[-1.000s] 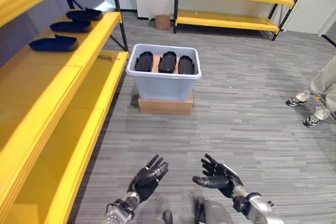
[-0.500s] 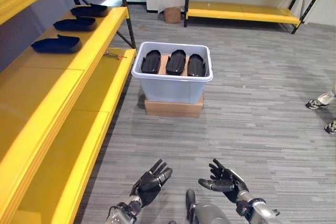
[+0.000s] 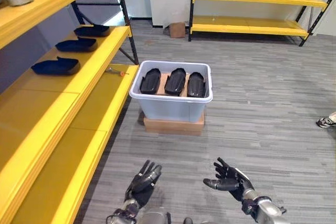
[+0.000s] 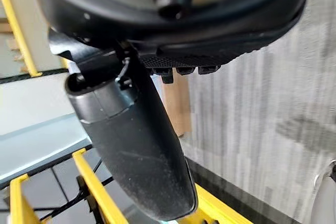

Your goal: Move parts from the plastic box to the shelf.

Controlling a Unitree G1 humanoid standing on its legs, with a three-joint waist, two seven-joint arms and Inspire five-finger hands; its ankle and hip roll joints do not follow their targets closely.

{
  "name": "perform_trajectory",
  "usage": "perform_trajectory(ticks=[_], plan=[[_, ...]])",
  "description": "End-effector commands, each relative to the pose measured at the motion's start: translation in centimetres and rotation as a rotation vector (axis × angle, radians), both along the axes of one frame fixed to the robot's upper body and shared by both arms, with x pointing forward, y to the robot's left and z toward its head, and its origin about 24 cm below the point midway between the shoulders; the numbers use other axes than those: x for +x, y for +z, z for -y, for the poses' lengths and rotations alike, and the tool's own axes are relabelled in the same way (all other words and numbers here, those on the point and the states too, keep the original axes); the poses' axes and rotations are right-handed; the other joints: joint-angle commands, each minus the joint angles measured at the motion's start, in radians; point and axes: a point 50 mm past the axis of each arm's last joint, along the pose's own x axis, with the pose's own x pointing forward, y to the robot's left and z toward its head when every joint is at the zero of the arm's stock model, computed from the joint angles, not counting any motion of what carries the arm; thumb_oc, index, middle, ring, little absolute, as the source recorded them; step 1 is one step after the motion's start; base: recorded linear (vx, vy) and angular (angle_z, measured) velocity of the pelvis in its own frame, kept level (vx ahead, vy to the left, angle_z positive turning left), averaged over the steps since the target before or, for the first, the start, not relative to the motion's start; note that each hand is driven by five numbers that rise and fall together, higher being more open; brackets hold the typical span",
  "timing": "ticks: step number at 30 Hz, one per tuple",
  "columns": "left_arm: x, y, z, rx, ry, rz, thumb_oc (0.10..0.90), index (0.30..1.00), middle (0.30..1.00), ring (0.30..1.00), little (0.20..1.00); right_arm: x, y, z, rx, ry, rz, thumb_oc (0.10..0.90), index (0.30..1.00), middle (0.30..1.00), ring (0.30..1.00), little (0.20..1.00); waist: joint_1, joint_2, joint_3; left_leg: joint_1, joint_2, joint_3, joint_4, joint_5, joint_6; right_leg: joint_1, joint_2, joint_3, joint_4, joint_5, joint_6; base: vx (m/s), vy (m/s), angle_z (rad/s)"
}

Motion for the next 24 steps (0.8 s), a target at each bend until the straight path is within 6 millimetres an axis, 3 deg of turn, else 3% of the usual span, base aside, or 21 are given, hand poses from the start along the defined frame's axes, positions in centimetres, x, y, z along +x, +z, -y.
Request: perform_trajectory(ticks=[1, 2, 3, 4, 6, 10, 14, 16, 17, 19, 20, 24], plan=[[3.3, 3.3, -0.6, 0.027, 0.018, 0.258, 0.9, 1.0, 1.0, 1.0, 1.0, 2.9, 2.8, 0.3, 0.003, 0.046, 0.154, 0.9, 1.0, 1.0, 1.0, 1.0, 0.029, 0.01, 0.003, 0.074, 0.078, -0.019, -0.264, 0.218, -0.015, 0.006, 0.019, 0.055, 0.014, -0.013, 0.128, 0.26, 0.146, -0.43], [3.3, 3.3, -0.7, 0.033, 0.021, 0.261, 0.9, 1.0, 1.0, 1.0, 1.0, 2.8, 2.7, 0.2, 0.004, 0.056, 0.151, 0.9, 1.0, 1.0, 1.0, 1.0, 0.029, 0.015, 0.003, 0.06, 0.11, -0.025, -0.303, 0.251, -0.024, 0.012, 0.02, 0.063, 0.019, -0.021, 0.127, 0.23, 0.131, -0.22], [3.3, 3.3, -0.7, 0.035, 0.02, 0.262, 0.9, 1.0, 1.0, 1.0, 1.0, 2.8, 2.7, 0.2, 0.005, 0.058, 0.15, 0.9, 1.0, 1.0, 1.0, 1.0, 0.029, 0.014, 0.006, 0.063, 0.113, -0.025, -0.31, 0.256, -0.025, 0.015, 0.018, 0.064, 0.021, -0.024, 0.127, 0.22, 0.134, -0.22], [3.5, 3.4, -0.7, 0.056, 0.023, 0.272, 0.9, 1.0, 1.0, 1.0, 1.0, 2.6, 2.7, 0.0, 0.016, 0.076, 0.145, 0.9, 1.0, 1.0, 1.0, 1.0, 0.025, 0.018, 0.012, 0.041, 0.166, -0.02, -0.401, 0.271, -0.033, 0.026, 0.01, 0.066, 0.036, -0.041, 0.13, 0.21, 0.136, -0.25], [3.6, 3.5, -0.8, 0.074, 0.034, 0.282, 0.9, 1.0, 1.0, 1.0, 1.0, 2.1, 2.6, -0.3, 0.001, 0.117, 0.138, 0.9, 1.0, 1.0, 1.0, 1.0, 0.015, 0.02, 0.026, 0.014, 0.213, -0.018, -0.435, 0.273, -0.042, 0.026, -0.003, 0.057, 0.076, -0.066, 0.13, 0.28, 0.221, -0.12], [3.9, 3.6, -0.9, 0.08, 0.041, 0.286, 0.9, 1.0, 1.0, 1.0, 1.0, 1.5, 2.2, 0.1, -0.018, 0.146, 0.118, 0.9, 1.0, 1.0, 1.0, 1.0, -0.004, 0.038, 0.047, 0.016, 0.256, -0.007, -0.431, 0.269, -0.06, 0.007, -0.015, 0.043, 0.19, -0.134, 0.131, 0.26, 0.254, -0.16], [3.7, 3.4, -0.5, 0.083, 0.008, 0.271, 0.9, 1.0, 1.0, 1.0, 1.0, 1.0, 1.9, 0.1, -0.004, 0.151, 0.11, 0.9, 1.0, 1.0, 1.0, 1.0, 0.009, 0.045, 0.047, 0.045, 0.232, -0.036, -0.405, 0.261, -0.063, 0.022, -0.022, 0.045, 0.221, -0.166, 0.133, 0.28, 0.257, -0.16], [3.3, 3.3, -0.4, 0.084, -0.022, 0.264, 0.9, 1.0, 1.0, 1.0, 1.0, 1.0, 1.9, 0.0, 0.005, 0.137, 0.115, 0.9, 1.0, 1.0, 1.0, 1.0, 0.017, 0.043, 0.041, 0.057, 0.2, -0.046, -0.359, 0.236, -0.056, 0.04, -0.032, 0.038, 0.207, -0.168, 0.135, 0.33, 0.317, -0.25], [3.2, 3.3, -0.3, 0.087, -0.062, 0.263, 0.9, 1.0, 1.0, 1.0, 1.0, 1.0, 2.0, -0.2, 0.018, 0.12, 0.131, 0.9, 1.0, 1.0, 1.0, 1.0, 0.025, 0.037, 0.03, 0.062, 0.161, -0.052, -0.304, 0.21, -0.043, 0.054, -0.053, 0.027, 0.182, -0.157, 0.144, 0.31, 0.314, -0.23], [3.2, 3.3, -0.3, 0.091, -0.078, 0.263, 0.9, 1.0, 1.0, 1.0, 1.0, 1.1, 2.1, -0.3, 0.026, 0.115, 0.138, 0.9, 1.0, 1.0, 1.0, 1.0, 0.028, 0.032, 0.025, 0.065, 0.145, -0.05, -0.291, 0.195, -0.036, 0.06, -0.063, 0.021, 0.17, -0.152, 0.149, 0.27, 0.275, 0.1], [3.7, 3.6, -0.4, 0.131, -0.123, 0.262, 0.9, 1.0, 1.0, 1.0, 1.0, 1.4, 2.5, -0.6, 0.042, 0.085, 0.164, 0.9, 1.0, 1.0, 1.0, 1.0, 0.037, 0.021, 0.008, 0.072, 0.091, -0.039, -0.251, 0.146, -0.005, 0.061, -0.105, 0.004, 0.154, -0.131, 0.173, 0.3, 0.321, 0.22], [4.1, 4.0, 0.0, 0.083, -0.244, 0.292, 0.9, 1.0, 1.0, 1.0, 1.0, 2.4, 2.9, -1.5, 0.071, 0.055, 0.195, 0.9, 1.0, 1.0, 1.0, 1.0, 0.055, 0.017, -0.013, 0.078, 0.054, 0.005, -0.241, 0.114, 0.041, 0.055, -0.159, -0.024, 0.193, -0.091, 0.211, 0.28, 0.31, 0.15]])
